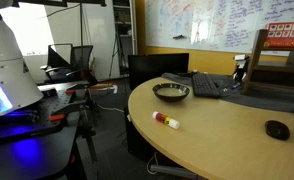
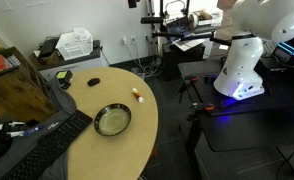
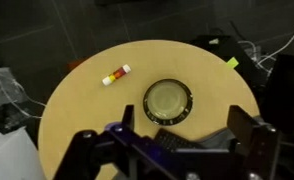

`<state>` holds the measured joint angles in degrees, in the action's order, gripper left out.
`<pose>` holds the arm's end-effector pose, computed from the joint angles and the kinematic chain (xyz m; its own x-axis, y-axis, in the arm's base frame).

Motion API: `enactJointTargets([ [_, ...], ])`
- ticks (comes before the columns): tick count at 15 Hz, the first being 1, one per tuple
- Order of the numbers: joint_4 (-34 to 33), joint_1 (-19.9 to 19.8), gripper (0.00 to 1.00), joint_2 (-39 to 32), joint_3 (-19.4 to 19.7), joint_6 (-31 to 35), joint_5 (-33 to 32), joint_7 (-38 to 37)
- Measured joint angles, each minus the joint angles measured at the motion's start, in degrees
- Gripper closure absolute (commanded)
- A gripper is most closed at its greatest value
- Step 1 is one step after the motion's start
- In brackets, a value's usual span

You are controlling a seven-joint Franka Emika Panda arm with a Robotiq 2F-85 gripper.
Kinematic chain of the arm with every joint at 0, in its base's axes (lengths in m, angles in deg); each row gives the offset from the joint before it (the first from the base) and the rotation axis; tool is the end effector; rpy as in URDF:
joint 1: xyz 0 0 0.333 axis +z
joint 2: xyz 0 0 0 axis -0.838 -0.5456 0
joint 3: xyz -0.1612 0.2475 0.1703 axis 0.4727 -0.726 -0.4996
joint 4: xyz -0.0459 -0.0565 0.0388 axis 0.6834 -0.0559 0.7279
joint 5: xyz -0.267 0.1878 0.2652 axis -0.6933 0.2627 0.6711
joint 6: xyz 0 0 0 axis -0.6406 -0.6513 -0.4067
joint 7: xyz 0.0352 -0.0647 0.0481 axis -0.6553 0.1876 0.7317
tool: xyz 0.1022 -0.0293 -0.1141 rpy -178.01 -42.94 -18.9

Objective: Put the glue stick inside the bowl

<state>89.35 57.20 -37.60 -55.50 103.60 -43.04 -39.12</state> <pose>0.4524 -0.0056 0.5449 0.9939 -0.1087 -0.0164 -0.1095 -0.9923 -0.0572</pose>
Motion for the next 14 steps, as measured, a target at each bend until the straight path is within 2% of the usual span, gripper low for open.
enactJointTargets([
  [7,0.10,-0.06,0.00,-0.10,-0.03,0.11,0.00,-0.52],
  [11,4.12,-1.95,0.00,-3.68,-1.07,3.88,-1.49,-10.01],
  [14,9.31,-4.14,0.00,-9.81,-0.92,12.54,-1.80,-17.18],
])
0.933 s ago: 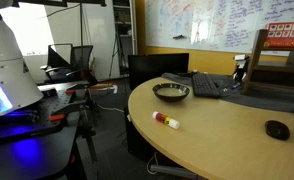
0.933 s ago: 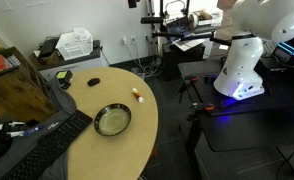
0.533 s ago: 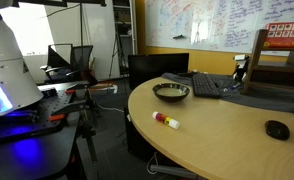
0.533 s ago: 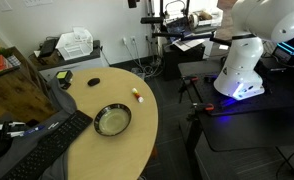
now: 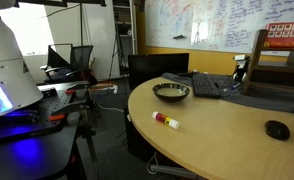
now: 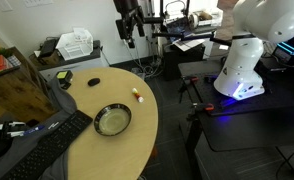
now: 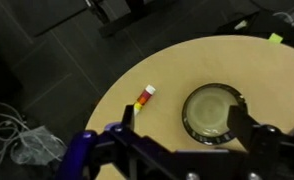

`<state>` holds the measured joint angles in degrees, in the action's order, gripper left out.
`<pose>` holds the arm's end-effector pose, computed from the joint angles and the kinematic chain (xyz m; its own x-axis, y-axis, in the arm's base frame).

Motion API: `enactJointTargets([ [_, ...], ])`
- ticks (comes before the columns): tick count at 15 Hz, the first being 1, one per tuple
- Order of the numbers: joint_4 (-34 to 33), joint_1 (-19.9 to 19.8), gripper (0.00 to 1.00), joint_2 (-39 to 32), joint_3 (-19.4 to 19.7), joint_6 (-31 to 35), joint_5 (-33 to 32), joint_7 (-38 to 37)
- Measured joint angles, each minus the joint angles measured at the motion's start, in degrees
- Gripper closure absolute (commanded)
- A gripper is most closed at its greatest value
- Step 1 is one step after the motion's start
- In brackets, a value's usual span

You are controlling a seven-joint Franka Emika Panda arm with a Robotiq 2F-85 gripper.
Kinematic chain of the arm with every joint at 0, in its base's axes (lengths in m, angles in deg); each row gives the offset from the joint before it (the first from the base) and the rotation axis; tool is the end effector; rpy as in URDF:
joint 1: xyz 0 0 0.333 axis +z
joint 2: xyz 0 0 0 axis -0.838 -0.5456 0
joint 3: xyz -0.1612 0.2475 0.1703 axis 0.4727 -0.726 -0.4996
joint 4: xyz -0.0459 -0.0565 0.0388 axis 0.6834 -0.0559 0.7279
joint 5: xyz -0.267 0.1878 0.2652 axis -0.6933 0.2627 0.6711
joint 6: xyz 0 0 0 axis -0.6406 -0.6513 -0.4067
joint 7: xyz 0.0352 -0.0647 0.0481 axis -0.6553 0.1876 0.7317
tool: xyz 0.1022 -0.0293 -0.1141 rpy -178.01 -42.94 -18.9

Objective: Put the glue stick inside the bowl

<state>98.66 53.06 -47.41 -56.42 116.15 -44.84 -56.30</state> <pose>0.4763 -0.0366 0.4012 0.8852 -0.4487 -0.1232 -0.4485 -0.8932 0.0306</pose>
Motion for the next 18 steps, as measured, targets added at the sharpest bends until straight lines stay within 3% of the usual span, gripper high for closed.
enactJointTargets([
  [6,10.00,-4.07,0.00,-10.77,4.04,22.75,1.37,-9.16],
  [10,13.74,-4.50,0.00,-17.68,5.62,34.52,8.22,-12.58],
  [14,14.35,-3.59,0.00,-24.77,4.62,42.92,16.70,-6.64],
  [18,14.08,-3.76,0.00,-25.36,4.34,43.32,17.99,-0.17],
])
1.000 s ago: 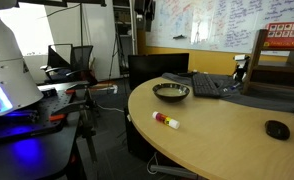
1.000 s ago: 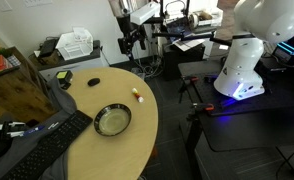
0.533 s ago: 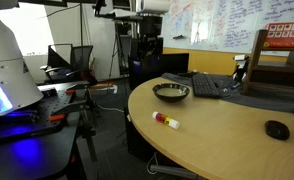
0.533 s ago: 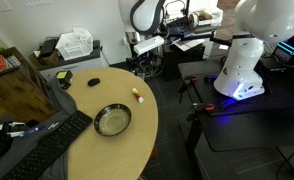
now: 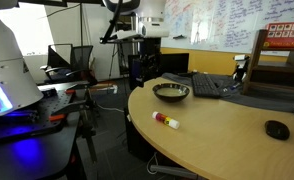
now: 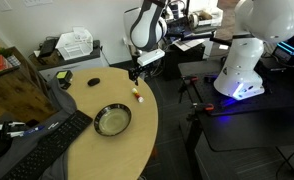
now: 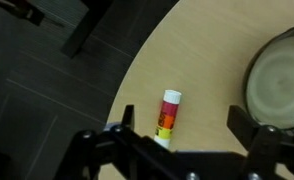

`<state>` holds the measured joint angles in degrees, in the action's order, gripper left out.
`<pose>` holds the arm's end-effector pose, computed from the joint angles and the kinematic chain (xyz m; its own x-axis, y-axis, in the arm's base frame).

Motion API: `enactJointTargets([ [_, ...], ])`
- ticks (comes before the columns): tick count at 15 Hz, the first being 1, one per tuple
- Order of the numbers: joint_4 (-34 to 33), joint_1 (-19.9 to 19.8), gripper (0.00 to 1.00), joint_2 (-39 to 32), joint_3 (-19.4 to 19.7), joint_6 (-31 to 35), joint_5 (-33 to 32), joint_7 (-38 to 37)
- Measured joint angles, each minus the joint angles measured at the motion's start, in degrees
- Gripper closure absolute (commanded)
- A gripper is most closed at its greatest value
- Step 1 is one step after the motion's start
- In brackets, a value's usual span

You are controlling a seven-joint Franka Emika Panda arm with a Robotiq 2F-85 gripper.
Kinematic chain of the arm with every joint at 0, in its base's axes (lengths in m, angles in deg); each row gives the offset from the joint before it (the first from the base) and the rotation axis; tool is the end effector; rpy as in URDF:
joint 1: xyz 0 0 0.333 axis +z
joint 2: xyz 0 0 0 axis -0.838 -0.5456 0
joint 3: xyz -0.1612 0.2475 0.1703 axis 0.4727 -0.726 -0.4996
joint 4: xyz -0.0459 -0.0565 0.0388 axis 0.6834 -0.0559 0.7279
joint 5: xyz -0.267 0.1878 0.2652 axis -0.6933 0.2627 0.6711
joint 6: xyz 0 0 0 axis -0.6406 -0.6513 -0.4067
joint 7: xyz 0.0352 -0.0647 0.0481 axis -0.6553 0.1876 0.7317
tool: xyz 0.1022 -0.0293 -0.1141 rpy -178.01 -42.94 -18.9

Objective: Put the glue stick inside the bowl

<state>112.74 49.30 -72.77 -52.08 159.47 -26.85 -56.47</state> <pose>0.4591 -0.1095 0.1400 0.6180 -0.7789 -0.1065 -0.7862 -0.6135 -0.0748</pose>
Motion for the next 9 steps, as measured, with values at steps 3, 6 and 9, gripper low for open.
enactJointTargets([
  [3,0.00,-0.01,0.00,0.06,-0.01,0.00,0.01,0.25],
  [6,0.05,0.22,0.00,-0.93,0.35,3.40,0.07,-0.92],
  [9,-0.67,0.44,0.00,-6.06,0.29,11.70,2.90,-2.62],
])
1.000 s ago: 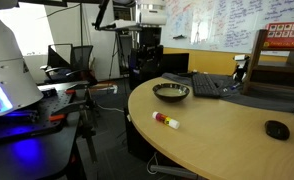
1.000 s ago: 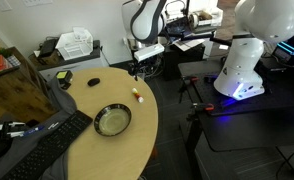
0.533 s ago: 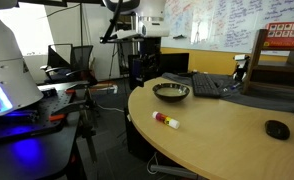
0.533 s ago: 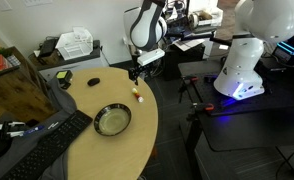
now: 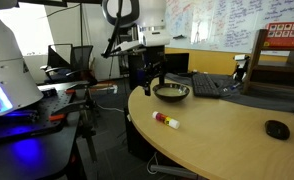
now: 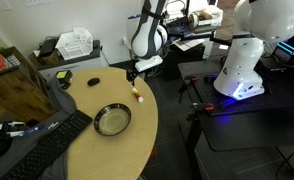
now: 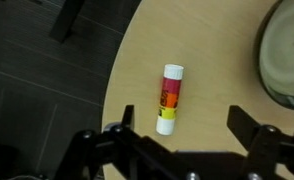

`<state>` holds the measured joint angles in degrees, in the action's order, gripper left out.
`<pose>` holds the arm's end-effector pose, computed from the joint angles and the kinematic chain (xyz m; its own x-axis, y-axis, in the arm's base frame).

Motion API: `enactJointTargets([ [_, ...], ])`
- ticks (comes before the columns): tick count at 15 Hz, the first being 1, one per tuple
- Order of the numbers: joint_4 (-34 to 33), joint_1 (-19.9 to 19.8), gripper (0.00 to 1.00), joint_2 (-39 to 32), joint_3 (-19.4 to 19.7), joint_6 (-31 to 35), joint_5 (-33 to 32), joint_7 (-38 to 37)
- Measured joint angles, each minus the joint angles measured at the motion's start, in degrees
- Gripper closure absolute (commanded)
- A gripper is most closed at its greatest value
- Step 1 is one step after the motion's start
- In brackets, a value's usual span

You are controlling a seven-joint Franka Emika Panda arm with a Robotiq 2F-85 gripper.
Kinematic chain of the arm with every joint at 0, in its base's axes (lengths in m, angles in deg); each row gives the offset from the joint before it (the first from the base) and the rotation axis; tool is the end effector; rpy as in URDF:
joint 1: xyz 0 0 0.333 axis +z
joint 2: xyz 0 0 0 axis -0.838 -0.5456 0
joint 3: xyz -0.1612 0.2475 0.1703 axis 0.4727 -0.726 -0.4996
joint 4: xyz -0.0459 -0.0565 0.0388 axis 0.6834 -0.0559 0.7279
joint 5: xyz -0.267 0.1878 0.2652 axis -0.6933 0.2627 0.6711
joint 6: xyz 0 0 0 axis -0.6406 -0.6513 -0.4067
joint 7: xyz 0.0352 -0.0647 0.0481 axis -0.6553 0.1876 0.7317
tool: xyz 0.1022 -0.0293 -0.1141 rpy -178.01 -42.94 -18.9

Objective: Put the glue stick inside the bowl

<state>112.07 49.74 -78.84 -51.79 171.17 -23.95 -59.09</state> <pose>0.4692 -0.1262 0.1105 0.5328 -0.8463 0.0031 -0.8422 -0.5306 -0.0956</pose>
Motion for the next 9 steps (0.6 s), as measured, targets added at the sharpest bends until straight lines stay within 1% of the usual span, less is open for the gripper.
enactJointTargets([
  [3,-3.01,-1.04,0.00,-6.74,-1.78,3.20,3.31,-0.04],
  [6,-6.94,-0.91,0.00,-12.31,-1.67,3.26,3.49,-0.35],
  [9,-10.58,-0.20,0.00,-16.54,-0.67,3.25,3.49,-0.59],
])
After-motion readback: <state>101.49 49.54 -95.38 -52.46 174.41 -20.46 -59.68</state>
